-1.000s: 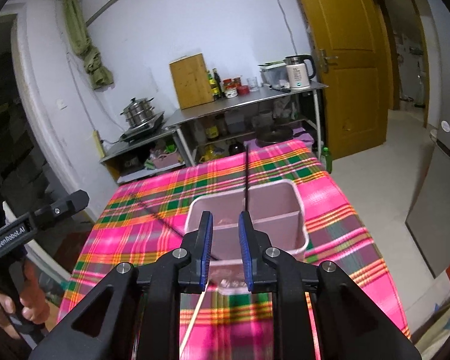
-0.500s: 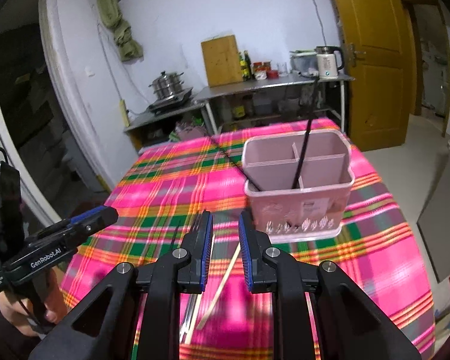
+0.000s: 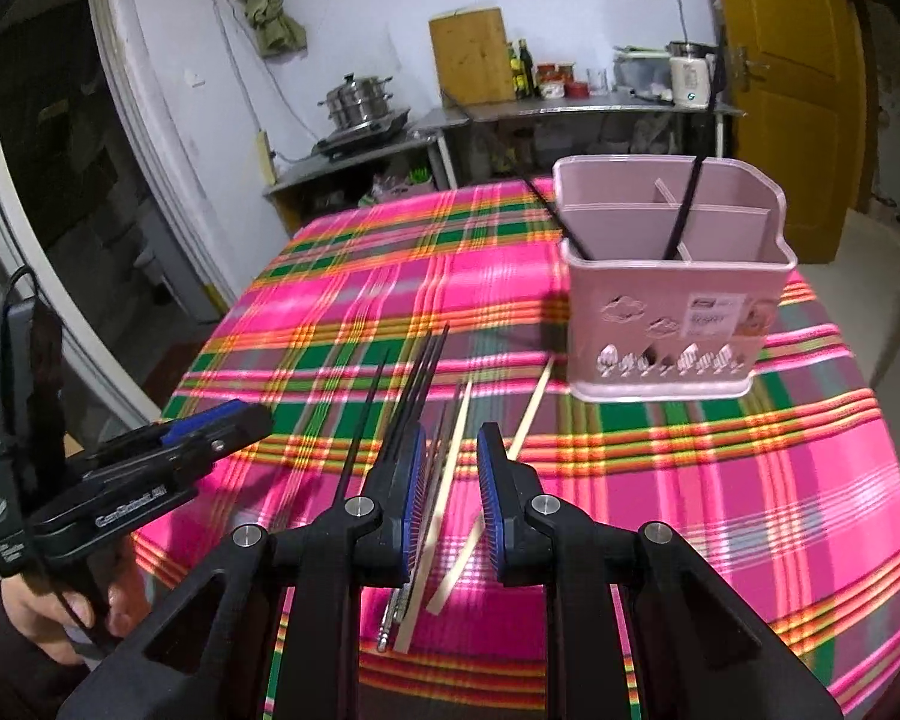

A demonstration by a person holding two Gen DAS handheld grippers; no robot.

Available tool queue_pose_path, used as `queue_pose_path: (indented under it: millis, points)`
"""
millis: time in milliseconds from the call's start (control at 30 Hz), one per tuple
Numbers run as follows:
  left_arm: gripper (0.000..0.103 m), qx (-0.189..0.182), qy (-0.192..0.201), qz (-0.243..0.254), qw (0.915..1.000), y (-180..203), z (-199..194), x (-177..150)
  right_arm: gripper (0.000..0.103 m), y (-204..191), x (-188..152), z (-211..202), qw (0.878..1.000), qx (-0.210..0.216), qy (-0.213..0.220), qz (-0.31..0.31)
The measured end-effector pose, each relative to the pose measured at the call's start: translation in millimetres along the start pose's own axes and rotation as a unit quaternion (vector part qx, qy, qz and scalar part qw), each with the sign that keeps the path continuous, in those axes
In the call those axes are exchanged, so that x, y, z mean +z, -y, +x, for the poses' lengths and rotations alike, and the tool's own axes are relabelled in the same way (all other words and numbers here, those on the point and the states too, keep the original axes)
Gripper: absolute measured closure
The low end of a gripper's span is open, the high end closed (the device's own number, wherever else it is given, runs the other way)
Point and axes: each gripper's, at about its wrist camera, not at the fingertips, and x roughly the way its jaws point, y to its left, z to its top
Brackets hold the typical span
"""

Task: Organize utensils
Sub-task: 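Lower the left tool onto a black chopstick while the right tool grasps another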

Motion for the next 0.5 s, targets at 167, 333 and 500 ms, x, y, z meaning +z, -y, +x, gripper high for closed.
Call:
queue_pose_path:
  millis: [167,333,500]
  points:
    - [0.072,0.006,-0.022,-0.016,0.9996,-12,29,-1,0.085,-2,-4,18,1.0,0.004,-0.019,0.0]
    - [0.072,0.009,-0.038,-0.016,0.9991,-12,55,0,0.085,-1,-4,34,0.999,0.007,-0.032,0.003]
    - [0.077,0.014,-0.057,-0.015,0.9981,-12,85,0,0.085,-2,-4,47,0.999,0.008,-0.044,0.0]
